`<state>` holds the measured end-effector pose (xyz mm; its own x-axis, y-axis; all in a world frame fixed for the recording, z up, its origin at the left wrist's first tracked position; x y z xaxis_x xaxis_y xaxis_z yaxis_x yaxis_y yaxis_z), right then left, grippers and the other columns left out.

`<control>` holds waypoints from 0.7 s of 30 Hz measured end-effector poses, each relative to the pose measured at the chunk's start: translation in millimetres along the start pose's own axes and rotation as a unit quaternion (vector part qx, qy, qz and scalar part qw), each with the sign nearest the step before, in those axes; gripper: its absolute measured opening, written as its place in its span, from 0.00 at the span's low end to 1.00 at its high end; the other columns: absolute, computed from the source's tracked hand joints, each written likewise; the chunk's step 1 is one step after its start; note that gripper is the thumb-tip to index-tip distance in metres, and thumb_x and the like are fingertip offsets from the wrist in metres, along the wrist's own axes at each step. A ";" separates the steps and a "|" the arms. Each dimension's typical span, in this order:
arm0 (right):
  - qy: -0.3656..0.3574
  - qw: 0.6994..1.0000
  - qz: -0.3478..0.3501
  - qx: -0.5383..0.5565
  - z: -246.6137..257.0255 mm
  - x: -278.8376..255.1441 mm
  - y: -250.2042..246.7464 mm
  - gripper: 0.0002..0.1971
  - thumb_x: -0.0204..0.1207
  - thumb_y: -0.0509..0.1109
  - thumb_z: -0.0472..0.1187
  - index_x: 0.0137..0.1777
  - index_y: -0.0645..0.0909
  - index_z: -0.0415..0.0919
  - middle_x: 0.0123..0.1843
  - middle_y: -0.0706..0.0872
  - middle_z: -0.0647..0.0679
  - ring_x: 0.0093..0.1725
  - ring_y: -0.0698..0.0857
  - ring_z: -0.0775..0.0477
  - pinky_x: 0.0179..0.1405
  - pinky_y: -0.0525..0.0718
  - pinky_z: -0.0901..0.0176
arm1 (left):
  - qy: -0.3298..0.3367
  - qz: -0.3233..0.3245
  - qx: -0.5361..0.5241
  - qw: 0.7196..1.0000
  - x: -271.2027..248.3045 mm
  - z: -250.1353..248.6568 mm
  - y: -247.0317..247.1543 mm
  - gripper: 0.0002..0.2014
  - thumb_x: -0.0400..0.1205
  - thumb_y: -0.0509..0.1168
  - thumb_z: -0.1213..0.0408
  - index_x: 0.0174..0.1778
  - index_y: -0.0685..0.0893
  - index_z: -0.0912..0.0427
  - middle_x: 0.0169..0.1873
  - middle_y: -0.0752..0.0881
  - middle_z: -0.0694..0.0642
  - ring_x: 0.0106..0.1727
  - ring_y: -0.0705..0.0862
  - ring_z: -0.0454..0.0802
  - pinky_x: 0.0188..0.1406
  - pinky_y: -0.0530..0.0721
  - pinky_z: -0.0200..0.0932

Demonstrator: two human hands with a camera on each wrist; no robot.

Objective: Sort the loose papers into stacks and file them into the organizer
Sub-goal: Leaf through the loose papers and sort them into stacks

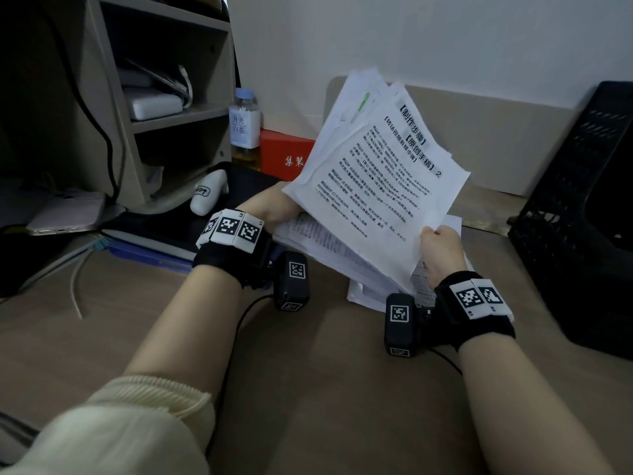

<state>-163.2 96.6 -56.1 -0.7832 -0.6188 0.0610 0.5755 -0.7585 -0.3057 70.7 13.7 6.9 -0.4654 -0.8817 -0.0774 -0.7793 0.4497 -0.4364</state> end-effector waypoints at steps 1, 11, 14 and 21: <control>0.006 1.000 0.000 0.003 -1.1 1.0 1.3 0.15 0.82 0.53 0.34 0.33 0.60 0.43 0.32 0.65 0.48 0.29 0.64 0.50 0.26 0.61 0.58 | 0.013 0.014 -0.019 1.000 -1.4 -1.1 1.4 0.05 0.86 0.62 0.67 0.51 0.83 0.61 0.62 0.84 0.65 0.60 0.83 0.60 0.63 0.78 0.51; -0.021 0.997 0.050 0.051 0.7 -5.3 8.9 0.18 0.71 0.63 0.48 0.61 0.80 0.49 0.65 0.79 0.43 0.58 0.84 0.45 0.60 0.83 0.51 | 0.057 0.033 -0.003 0.998 6.7 0.7 0.6 0.11 0.88 0.58 0.68 0.40 0.76 0.54 0.42 0.84 0.54 0.43 0.80 0.44 0.40 0.77 0.32; -0.004 0.993 0.087 0.082 2.2 -10.4 10.1 0.23 0.72 0.69 0.51 0.68 0.73 0.55 0.68 0.77 0.47 0.63 0.82 0.46 0.67 0.80 0.46 | 0.067 0.033 0.013 0.997 6.2 0.1 -0.1 0.14 0.88 0.57 0.69 0.37 0.76 0.53 0.37 0.80 0.48 0.39 0.79 0.39 0.36 0.77 0.25; -0.026 0.978 0.101 0.180 5.0 -11.5 10.7 0.21 0.81 0.67 0.37 0.71 0.68 0.51 0.63 0.83 0.53 0.62 0.83 0.50 0.61 0.82 0.51 | 0.086 0.046 0.002 0.995 9.8 1.7 -2.0 0.12 0.86 0.60 0.69 0.37 0.77 0.53 0.36 0.81 0.48 0.40 0.80 0.43 0.37 0.77 0.31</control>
<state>-146.9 94.6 -55.4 -0.6366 -0.7665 0.0852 0.7708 -0.6361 0.0365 68.4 3.9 5.4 -0.6004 -0.7989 0.0362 -0.7278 0.5271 -0.4387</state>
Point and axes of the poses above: each hand's wrist, its own x-axis towards the middle knuckle, its own y-axis out of the palm, z = x × y, the point moved 3 cm from there along x, towards the middle knuckle
